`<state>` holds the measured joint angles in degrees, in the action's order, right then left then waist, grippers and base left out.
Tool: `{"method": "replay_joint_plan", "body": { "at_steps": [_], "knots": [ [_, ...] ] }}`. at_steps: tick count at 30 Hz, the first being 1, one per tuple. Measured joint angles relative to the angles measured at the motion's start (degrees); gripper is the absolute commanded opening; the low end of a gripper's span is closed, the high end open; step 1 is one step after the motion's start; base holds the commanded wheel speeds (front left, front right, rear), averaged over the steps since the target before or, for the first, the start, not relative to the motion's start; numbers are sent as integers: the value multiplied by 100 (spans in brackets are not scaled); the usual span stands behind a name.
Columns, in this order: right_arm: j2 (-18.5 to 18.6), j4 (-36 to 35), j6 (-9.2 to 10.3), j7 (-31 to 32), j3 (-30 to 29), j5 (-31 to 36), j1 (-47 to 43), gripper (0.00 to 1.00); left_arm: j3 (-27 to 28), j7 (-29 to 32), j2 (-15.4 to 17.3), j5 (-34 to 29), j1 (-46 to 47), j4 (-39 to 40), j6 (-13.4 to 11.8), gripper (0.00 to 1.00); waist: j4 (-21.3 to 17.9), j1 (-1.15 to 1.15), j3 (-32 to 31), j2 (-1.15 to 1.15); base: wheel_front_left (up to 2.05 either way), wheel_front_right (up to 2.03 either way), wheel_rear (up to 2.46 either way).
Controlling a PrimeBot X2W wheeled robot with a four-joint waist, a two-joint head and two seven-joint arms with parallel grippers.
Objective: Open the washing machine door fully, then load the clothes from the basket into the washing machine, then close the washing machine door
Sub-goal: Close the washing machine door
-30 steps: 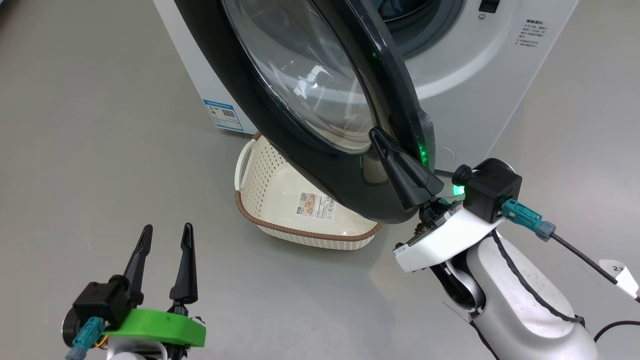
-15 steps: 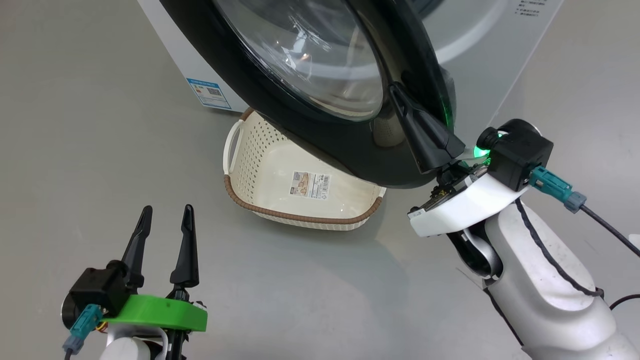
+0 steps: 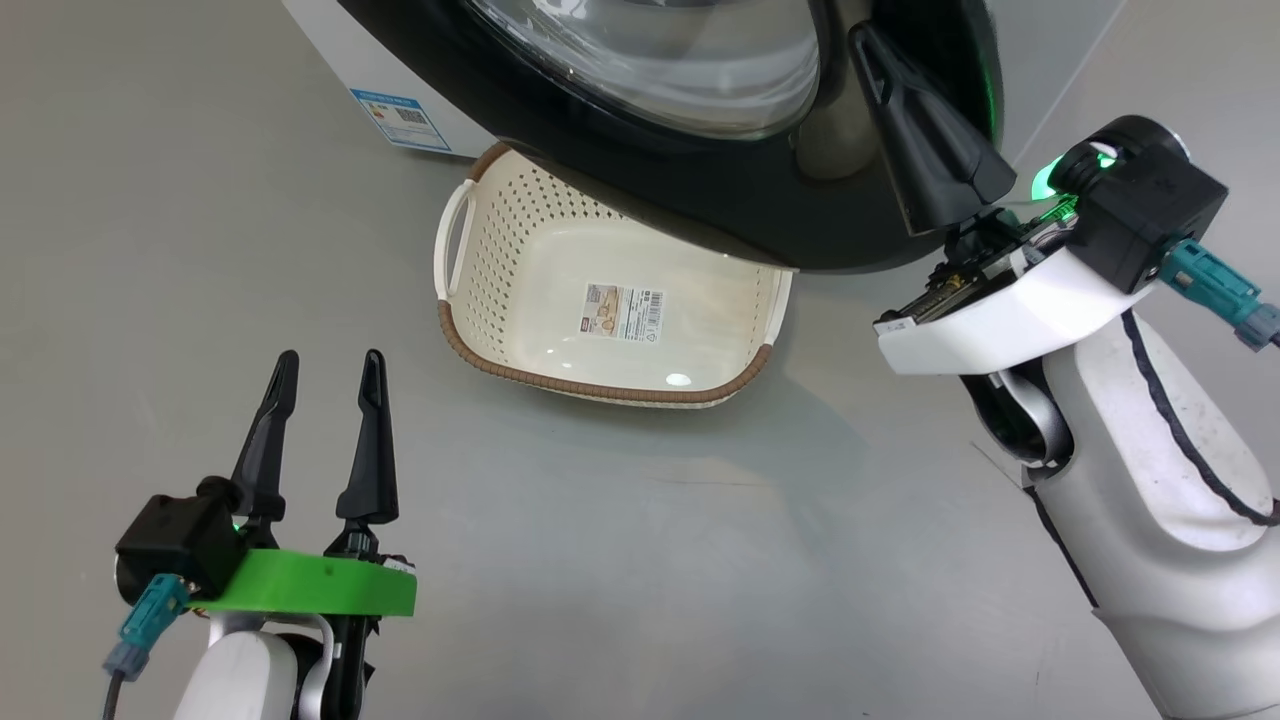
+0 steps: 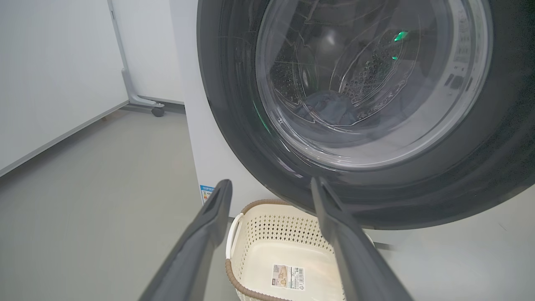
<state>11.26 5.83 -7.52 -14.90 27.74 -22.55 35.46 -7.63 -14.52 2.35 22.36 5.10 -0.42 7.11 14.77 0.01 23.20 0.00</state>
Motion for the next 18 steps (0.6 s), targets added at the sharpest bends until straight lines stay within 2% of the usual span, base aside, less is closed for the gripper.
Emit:
{"method": "replay_joint_plan", "body": {
  "at_steps": [18],
  "knots": [
    [288, -122, 0, 0, 100, 60, 922, 0, -2, -1, -26, 0, 308, 495, 0, 100, 19, 0, 789, 0, 0, 0, 0]
  ]
}}
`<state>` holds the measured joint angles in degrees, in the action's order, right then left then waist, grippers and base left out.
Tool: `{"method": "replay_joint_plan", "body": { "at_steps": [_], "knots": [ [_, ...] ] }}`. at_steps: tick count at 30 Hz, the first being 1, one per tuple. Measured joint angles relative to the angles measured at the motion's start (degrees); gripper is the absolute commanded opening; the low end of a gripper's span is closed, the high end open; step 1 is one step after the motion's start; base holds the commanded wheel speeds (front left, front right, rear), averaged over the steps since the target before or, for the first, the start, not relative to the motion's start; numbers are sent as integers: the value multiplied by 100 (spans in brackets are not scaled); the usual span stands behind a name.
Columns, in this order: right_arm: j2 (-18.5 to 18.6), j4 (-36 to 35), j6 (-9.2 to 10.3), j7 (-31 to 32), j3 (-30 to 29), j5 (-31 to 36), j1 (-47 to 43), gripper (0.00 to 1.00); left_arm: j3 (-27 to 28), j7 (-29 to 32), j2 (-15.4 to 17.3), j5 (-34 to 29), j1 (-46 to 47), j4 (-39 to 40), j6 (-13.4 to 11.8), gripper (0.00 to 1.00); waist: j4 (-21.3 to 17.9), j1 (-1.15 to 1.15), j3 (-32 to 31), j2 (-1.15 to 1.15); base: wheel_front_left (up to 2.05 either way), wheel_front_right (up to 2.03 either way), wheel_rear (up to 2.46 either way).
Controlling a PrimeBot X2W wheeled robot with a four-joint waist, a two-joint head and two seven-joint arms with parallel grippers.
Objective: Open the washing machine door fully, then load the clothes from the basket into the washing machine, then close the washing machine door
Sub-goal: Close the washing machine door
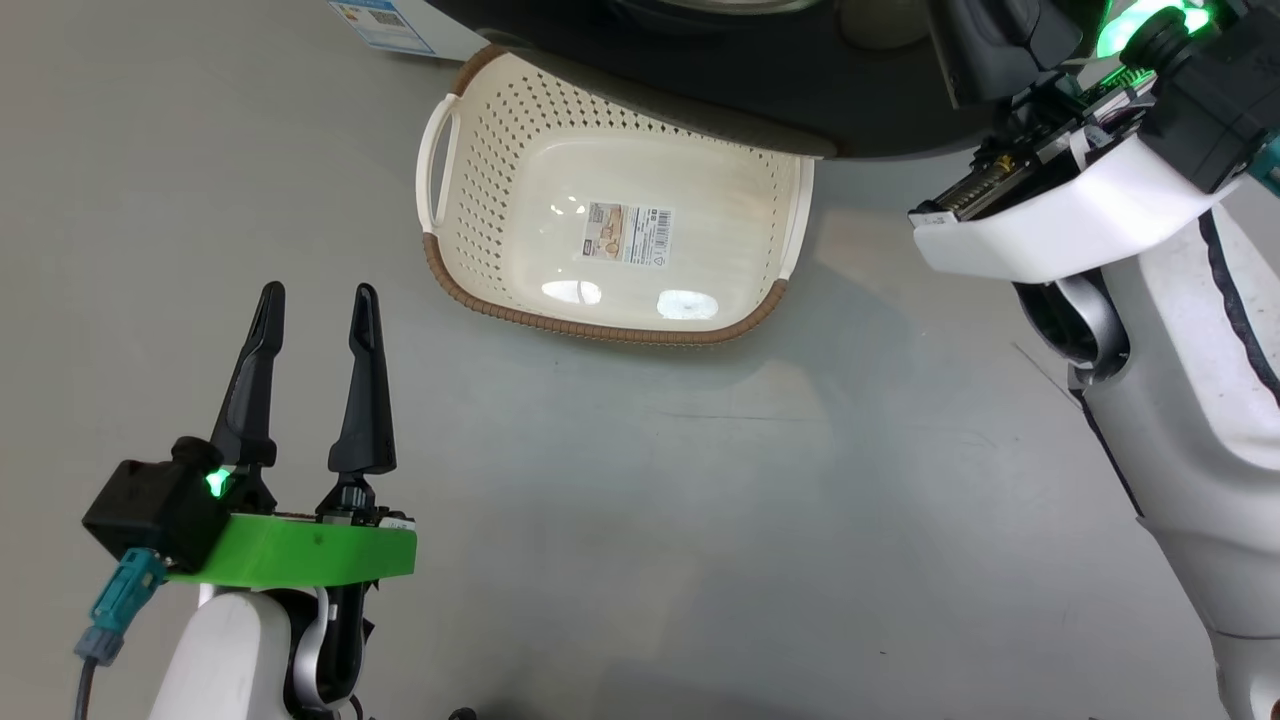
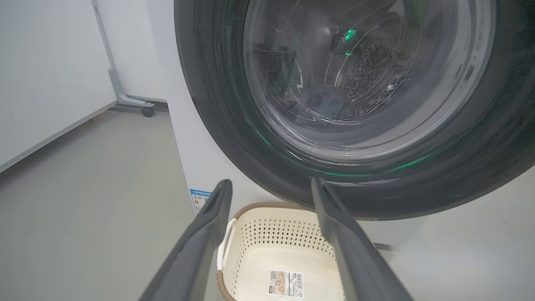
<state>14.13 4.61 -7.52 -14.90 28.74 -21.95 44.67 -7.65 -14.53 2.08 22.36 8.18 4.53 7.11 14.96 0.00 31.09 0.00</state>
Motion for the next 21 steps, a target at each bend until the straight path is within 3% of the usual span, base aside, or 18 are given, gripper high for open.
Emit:
{"method": "replay_joint_plan", "body": {
  "at_steps": [21],
  "knots": [
    [539, 82, -2, -1, -48, 93, 1100, 0, 20, 0, -19, 9, 37, 129, 0, 100, 119, 0, 646, 0, 0, 0, 0]
  ]
}}
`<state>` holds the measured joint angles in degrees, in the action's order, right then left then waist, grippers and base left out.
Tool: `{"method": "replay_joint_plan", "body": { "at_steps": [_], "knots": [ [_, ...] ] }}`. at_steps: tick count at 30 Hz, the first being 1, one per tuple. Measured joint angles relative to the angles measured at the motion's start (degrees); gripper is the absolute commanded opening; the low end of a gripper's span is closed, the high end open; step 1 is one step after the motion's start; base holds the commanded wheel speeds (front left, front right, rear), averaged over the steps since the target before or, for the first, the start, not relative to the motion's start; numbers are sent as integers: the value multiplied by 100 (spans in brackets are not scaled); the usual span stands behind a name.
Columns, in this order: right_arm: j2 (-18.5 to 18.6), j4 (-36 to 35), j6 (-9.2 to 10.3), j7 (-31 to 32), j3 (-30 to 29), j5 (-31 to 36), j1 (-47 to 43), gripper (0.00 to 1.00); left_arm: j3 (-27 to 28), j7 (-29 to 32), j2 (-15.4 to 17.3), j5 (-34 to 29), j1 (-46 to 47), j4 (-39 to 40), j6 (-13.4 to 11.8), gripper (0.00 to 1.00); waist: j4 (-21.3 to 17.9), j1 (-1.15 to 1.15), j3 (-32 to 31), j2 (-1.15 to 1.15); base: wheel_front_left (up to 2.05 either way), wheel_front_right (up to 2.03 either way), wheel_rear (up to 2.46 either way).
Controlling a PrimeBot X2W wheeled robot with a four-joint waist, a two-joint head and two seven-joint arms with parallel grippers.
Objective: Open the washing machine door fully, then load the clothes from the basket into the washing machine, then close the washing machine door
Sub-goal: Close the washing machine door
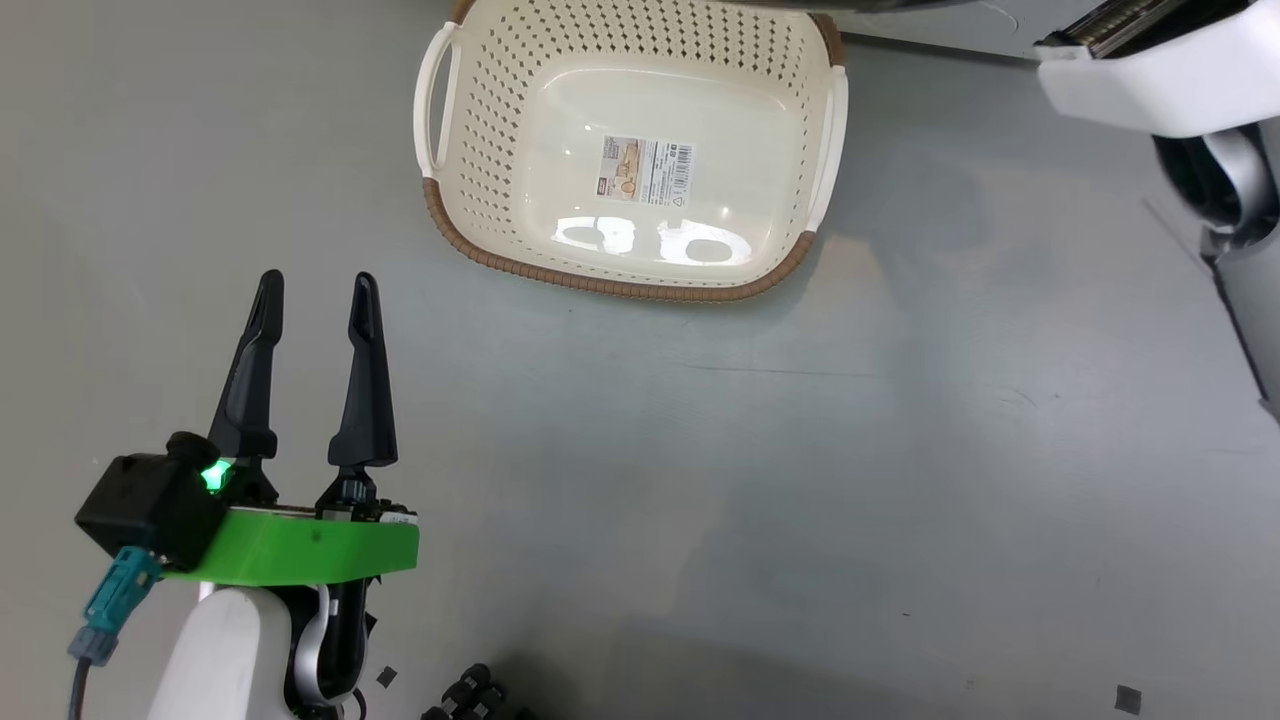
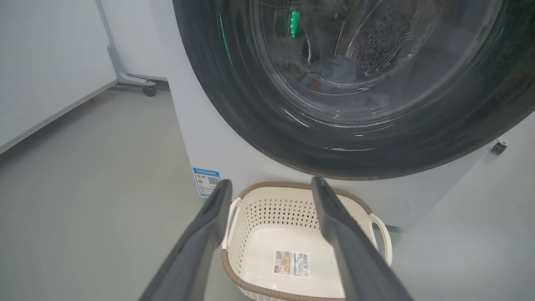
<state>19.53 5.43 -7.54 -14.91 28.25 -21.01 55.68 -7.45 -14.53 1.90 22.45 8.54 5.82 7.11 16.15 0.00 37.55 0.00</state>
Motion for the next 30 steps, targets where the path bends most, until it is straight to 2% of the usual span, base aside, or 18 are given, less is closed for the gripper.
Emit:
{"method": "replay_joint_plan", "body": {
  "at_steps": [6, 12, 17, 30],
  "knots": [
    [364, 267, -2, 0, -8, 107, 350, 0, -112, 0, -3, 111, 58, 1, 0, 100, 99, 0, 84, 0, 0, 0, 0],
    [491, 538, -18, -4, -85, 200, 582, 0, -181, 0, -7, 185, 94, -30, 0, 100, 226, 0, 88, 0, 0, 0, 0],
    [516, 686, -91, -7, -140, 205, 615, 0, -177, 0, -8, 187, 94, -71, -7, 100, 302, 0, 19, 0, 0, 0, 0],
    [532, 1034, -119, -7, -142, 255, 581, 0, -105, 0, -11, 188, 93, -151, -22, 100, 334, 0, -281, 0, 0, 0, 0]
  ]
}}
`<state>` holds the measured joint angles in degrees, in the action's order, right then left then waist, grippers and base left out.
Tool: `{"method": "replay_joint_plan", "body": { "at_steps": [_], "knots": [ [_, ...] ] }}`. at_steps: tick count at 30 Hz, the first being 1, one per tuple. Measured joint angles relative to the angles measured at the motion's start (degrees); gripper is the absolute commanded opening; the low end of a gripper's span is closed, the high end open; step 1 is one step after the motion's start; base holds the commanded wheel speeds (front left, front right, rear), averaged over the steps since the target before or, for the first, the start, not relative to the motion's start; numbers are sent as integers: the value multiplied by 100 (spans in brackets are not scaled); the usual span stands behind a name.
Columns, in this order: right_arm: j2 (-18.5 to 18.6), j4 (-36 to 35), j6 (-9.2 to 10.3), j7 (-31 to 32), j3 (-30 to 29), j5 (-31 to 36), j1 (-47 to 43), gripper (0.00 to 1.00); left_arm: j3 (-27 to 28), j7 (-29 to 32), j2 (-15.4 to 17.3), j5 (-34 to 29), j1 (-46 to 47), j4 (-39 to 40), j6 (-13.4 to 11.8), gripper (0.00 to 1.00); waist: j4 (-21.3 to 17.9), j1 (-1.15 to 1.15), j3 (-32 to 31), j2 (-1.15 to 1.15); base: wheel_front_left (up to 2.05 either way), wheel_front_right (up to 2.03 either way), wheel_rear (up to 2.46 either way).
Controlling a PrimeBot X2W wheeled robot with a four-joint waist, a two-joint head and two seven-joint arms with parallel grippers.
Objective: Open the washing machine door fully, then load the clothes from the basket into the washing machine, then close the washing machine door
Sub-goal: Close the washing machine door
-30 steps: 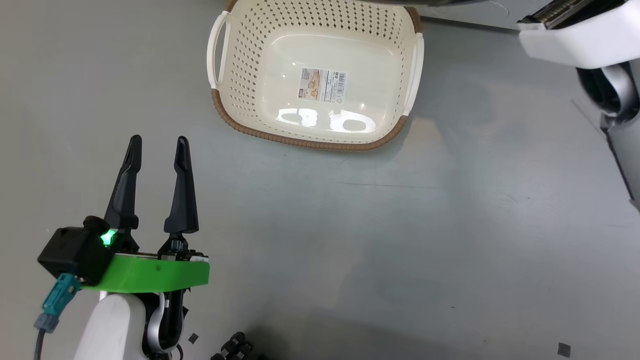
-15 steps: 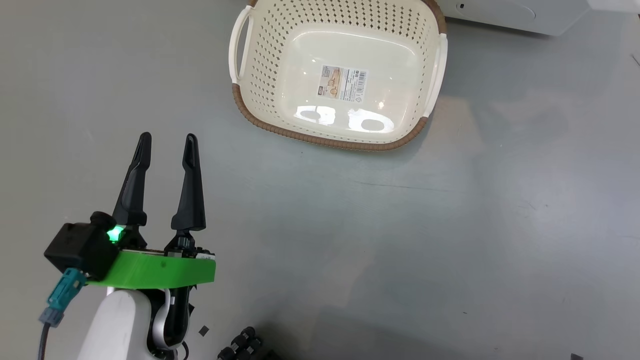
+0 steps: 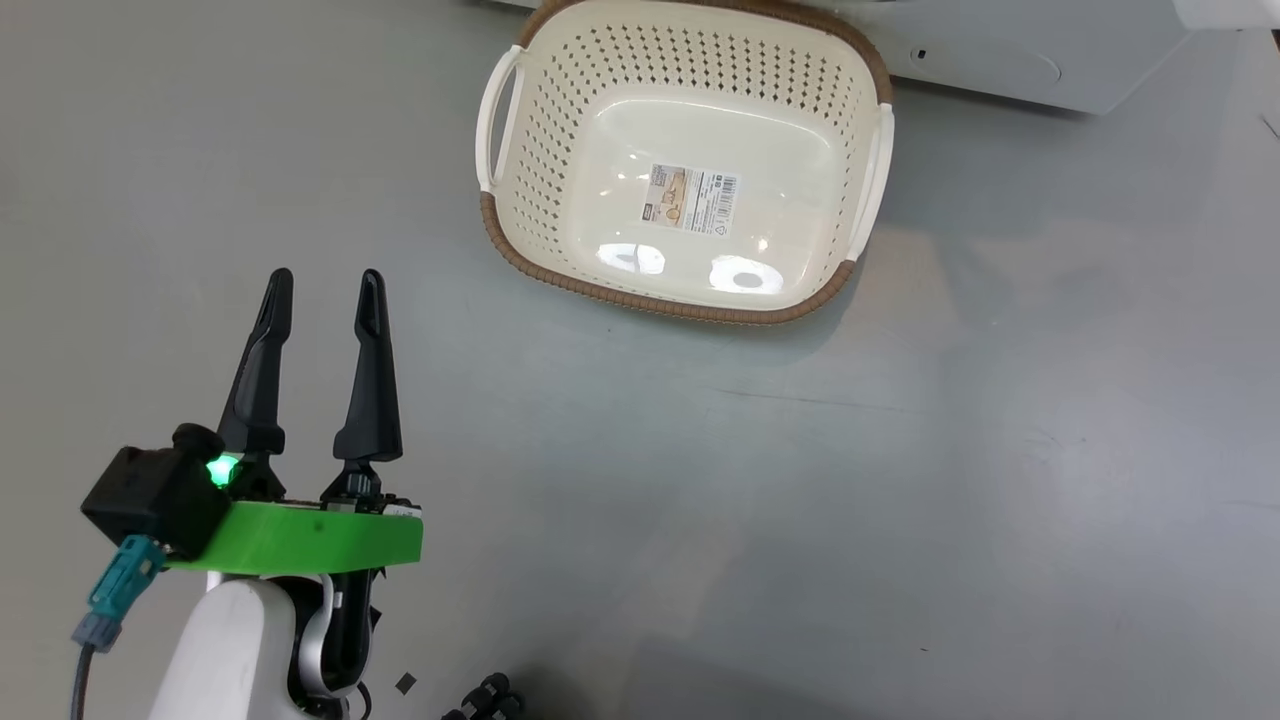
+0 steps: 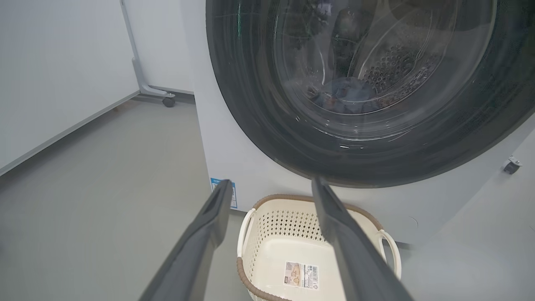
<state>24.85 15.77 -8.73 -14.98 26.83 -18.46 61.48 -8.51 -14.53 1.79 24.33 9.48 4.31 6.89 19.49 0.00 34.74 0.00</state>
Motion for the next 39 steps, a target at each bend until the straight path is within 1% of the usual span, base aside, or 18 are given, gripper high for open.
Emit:
{"method": "replay_joint_plan", "body": {
  "at_steps": [7, 9, 11, 12, 13, 14, 15, 16, 17, 23, 24, 31, 34, 39],
  "knots": [
    [-115, -111, 123, 0, -104, -71, -359, 0, 118, 0, -2, 0, 2, -158, -38, 100, -89, 0, -308, 0, 0, 0, 0],
    [-175, -210, 123, 0, -170, -73, -551, 22, 152, 0, -4, 0, 2, -231, -44, 100, -129, 0, -423, 0, 0, 0, 0],
    [-247, -300, 123, 0, -280, -85, -788, 38, 220, 0, -5, 0, 3, -265, -46, 100, -174, 0, -551, 0, 0, 0, 0],
    [-269, -350, 123, 0, -296, -112, -909, 49, 255, 0, -5, 0, 3, -304, -65, 100, -198, 0, -617, 0, 0, 0, 0],
    [-301, -399, 123, 0, -320, -121, -1035, 56, 281, 0, -5, 0, 1, -363, -69, 100, -225, 0, -687, 0, 0, 0, 0],
    [-343, -454, 123, 0, -366, -125, -1162, 68, 299, 0, -5, 0, -4, -400, -70, 100, -253, 0, -755, 0, 0, 0, 0],
    [-377, -502, 123, 0, -408, -129, -1282, 83, 316, 0, -5, 0, -7, -423, -70, 100, -284, 0, -826, 0, 0, 0, 0],
    [-388, -556, 123, 0, -426, -129, -1405, 95, 346, 0, -7, -1, -7, -442, -70, 100, -317, 0, -899, 0, 0, 0, 0],
    [-391, -601, 123, 0, -438, -127, -1525, 100, 394, 0, -8, -1, -7, -461, -71, 100, -352, 0, -970, 0, 0, 0, 0],
    [-504, -812, 123, 1, -576, -110, -2274, 100, 693, 0, -8, -99, -87, -590, -84, 100, -621, 0, -1404, 0, 0, 0, 0],
    [-504, -812, 123, 1, -576, -110, -2274, 100, 693, 0, -8, -99, -87, -590, -84, 100, -621, 0, -1404, 0, 0, 0, 0],
    [-721, -873, 123, 1, -899, 0, -3264, 100, 1037, 0, -5, -276, -530, -761, -84, 100, -1045, 0, -1905, 0, 0, 0, 0],
    [-834, -857, 123, 1, -1118, -2, -3743, 100, 1072, 0, -4, -372, -680, -799, -84, 100, -1232, 0, -2137, 0, 0, 0, 0],
    [-951, -879, 123, 2, -1276, -1, -4487, 100, 1093, 1, -2, -389, -962, -925, -80, 100, -1515, 0, -2547, 0, 0, 0, 0]
  ]
}}
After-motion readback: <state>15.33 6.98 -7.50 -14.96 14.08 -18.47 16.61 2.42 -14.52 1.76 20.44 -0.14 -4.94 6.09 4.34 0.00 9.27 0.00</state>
